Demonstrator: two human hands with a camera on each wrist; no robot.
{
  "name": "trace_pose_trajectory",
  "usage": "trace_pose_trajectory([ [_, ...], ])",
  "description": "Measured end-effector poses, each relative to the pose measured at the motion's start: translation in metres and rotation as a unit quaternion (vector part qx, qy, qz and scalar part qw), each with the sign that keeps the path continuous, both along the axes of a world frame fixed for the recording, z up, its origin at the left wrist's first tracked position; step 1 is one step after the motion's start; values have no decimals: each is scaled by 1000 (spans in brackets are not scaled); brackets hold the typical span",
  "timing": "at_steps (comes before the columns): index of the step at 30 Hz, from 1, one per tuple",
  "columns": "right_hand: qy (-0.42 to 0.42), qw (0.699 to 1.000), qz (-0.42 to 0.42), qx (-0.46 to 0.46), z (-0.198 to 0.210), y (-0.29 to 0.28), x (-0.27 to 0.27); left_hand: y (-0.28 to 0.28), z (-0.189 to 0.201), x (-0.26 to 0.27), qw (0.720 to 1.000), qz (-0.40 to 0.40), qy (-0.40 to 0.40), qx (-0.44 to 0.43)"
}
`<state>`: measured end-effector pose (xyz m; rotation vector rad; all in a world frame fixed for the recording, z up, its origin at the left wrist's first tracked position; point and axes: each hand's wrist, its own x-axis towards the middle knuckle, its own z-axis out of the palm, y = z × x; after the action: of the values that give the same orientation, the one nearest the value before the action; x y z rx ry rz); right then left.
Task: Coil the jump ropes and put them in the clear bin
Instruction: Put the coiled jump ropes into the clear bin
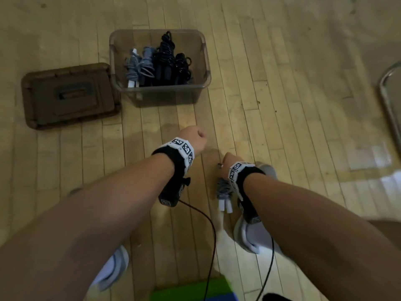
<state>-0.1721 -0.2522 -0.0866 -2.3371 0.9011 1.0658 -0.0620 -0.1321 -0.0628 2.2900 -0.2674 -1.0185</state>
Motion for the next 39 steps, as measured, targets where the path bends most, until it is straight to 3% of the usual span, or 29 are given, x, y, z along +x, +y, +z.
trace_pose_trajectory([
  [6, 60, 992, 114, 17, 2, 3, 11, -5, -1, -9, 999, -25, 22, 7],
  [8, 39, 995, 87, 32, 6, 2, 24, -4, 1, -10, 999, -35, 22, 20],
  [10, -50, 996, -23, 74, 10, -3, 36, -3, 3, -6, 999, -25, 27, 15],
  [12, -157, 963, -161, 150, 20, -5, 48, -2, 5, -2, 999, 19, 37, -18],
  [15, -264, 891, -282, 240, 39, -3, 72, -2, 14, 9, 975, 168, 100, -107],
  [17, -320, 865, -300, 242, 51, -2, 93, -1, 27, 22, 952, 221, 131, -163],
  [22, -431, 805, -322, 249, 82, 4, 138, 6, 70, 65, 934, 239, 94, -248],
  [25, -489, 774, -316, 252, 102, 12, 164, 7, 86, 95, 952, 187, 14, -242],
  [27, -500, 778, -295, 240, 110, 19, 182, 10, 88, 120, 956, 189, -30, -223],
  [30, -477, 808, -245, 244, 110, 29, 202, 19, 88, 151, 957, 200, -74, -196],
  [34, -438, 850, -176, 234, 97, 39, 224, 29, 90, 176, 910, 330, -17, -250],
  [39, -442, 852, -186, 211, 92, 40, 251, 30, 90, 193, 884, 334, 71, -320],
])
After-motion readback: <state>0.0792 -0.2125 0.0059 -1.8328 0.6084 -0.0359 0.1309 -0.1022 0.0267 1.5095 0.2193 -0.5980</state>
